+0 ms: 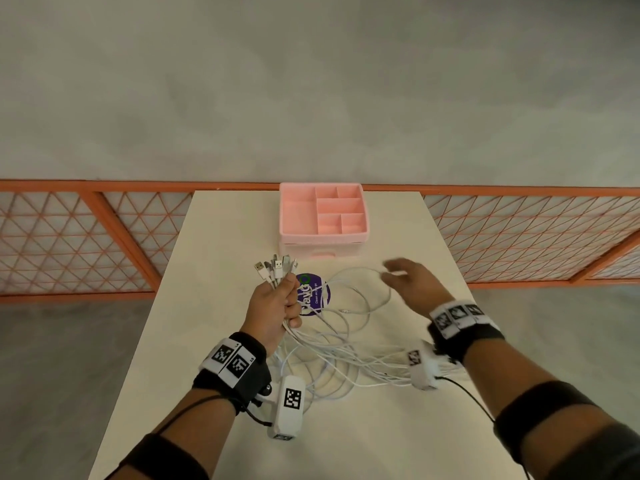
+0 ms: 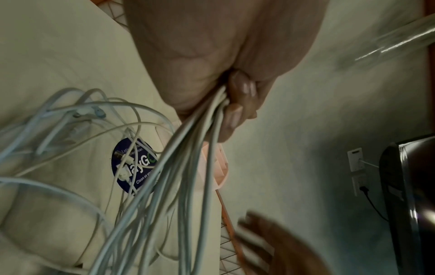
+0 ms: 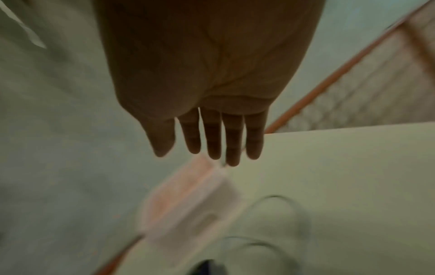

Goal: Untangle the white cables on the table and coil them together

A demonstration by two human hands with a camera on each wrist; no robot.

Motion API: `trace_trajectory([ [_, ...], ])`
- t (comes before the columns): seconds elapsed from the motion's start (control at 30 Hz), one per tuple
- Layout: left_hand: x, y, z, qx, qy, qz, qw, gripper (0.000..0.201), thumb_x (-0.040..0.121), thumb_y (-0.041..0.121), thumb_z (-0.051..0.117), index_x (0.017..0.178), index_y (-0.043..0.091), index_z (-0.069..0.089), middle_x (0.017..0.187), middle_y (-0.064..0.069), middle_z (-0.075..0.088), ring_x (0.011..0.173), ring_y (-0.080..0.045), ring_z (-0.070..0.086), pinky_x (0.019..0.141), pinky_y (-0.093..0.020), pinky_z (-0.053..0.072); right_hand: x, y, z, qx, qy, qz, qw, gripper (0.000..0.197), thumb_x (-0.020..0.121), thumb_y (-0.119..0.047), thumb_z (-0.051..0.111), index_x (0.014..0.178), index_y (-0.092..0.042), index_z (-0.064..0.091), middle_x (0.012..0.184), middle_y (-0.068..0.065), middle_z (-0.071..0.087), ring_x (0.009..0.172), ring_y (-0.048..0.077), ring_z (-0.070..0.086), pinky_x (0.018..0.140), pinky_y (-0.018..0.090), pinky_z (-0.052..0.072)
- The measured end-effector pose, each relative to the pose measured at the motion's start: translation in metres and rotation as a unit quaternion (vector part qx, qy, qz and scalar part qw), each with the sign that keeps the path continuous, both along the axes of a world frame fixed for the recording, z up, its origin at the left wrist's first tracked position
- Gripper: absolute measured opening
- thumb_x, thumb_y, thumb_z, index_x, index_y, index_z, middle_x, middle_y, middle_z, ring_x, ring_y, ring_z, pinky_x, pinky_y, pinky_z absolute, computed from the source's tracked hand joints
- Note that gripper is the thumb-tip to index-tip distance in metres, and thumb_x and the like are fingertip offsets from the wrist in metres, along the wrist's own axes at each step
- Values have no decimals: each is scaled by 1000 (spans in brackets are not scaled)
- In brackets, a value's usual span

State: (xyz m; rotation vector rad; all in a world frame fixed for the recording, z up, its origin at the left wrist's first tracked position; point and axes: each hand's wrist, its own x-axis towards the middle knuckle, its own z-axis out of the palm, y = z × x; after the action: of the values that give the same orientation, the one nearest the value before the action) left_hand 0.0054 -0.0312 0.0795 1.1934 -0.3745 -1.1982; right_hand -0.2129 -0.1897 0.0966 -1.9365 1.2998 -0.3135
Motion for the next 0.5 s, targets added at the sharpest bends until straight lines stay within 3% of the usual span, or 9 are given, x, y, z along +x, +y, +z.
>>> trace_trajectory([
  [0.07, -5, 0, 4, 2, -14, -13, 1000, 35, 105, 26, 47, 70, 17, 47, 54, 7, 29, 42, -8, 26, 45, -23, 25, 47, 22, 27, -8, -89, 62, 994, 45, 95, -41, 60, 133, -18, 57, 132, -1, 61, 106, 11, 62, 88, 22, 45],
  [0.13, -10, -2, 7, 5, -50, -23, 998, 35, 105, 21, 46, 71, 16, 47, 56, 4, 28, 43, -9, 26, 47, -24, 26, 84, 46, 44, -1, -119, 125, 985, 56, 91, -55, 57, 138, -24, 52, 133, -4, 59, 113, 10, 60, 96, 29, 47],
  [0.2, -12, -4, 9, 14, -130, -43, 990, 22, 100, 5, 43, 79, 9, 51, 57, -2, 34, 41, -11, 32, 46, -25, 31, 114, 66, 51, 23, -123, 167, 978, 66, 88, -63, 55, 142, -27, 45, 136, -4, 55, 119, 12, 56, 99, 31, 45],
  [0.23, -13, -4, 12, 16, -167, -61, 984, 13, 92, 0, 43, 87, 4, 54, 56, -5, 39, 40, -12, 36, 45, -26, 35, 126, 73, 51, 25, -114, 175, 978, 65, 89, -61, 55, 142, -25, 45, 134, -3, 55, 119, 12, 55, 97, 30, 44],
  [0.3, -12, -3, 12, 23, -199, -85, 976, 19, 83, -3, 39, 93, -2, 56, 56, -10, 46, 42, -15, 44, 46, -28, 40, 142, 79, 47, -14, -86, 168, 982, 49, 93, -50, 58, 131, -18, 57, 121, 0, 61, 107, 13, 58, 88, 27, 43],
  [0.4, -4, 4, 10, -12, -148, -113, 982, 17, 93, 0, 45, 80, 0, 57, 61, -15, 53, 49, -23, 52, 56, -33, 46, 149, 73, 40, -27, -109, 135, 984, 21, 95, -28, 58, 101, -14, 72, 95, -4, 68, 89, 11, 60, 79, 25, 43],
  [0.5, -1, 8, 11, -33, -107, -136, 984, 13, 94, 2, 52, 86, -4, 60, 65, -18, 60, 55, -28, 58, 61, -36, 49, 146, 71, 37, -15, -150, 124, 981, 17, 93, -14, 57, 96, -17, 74, 84, -15, 66, 79, 3, 60, 77, 20, 46],
])
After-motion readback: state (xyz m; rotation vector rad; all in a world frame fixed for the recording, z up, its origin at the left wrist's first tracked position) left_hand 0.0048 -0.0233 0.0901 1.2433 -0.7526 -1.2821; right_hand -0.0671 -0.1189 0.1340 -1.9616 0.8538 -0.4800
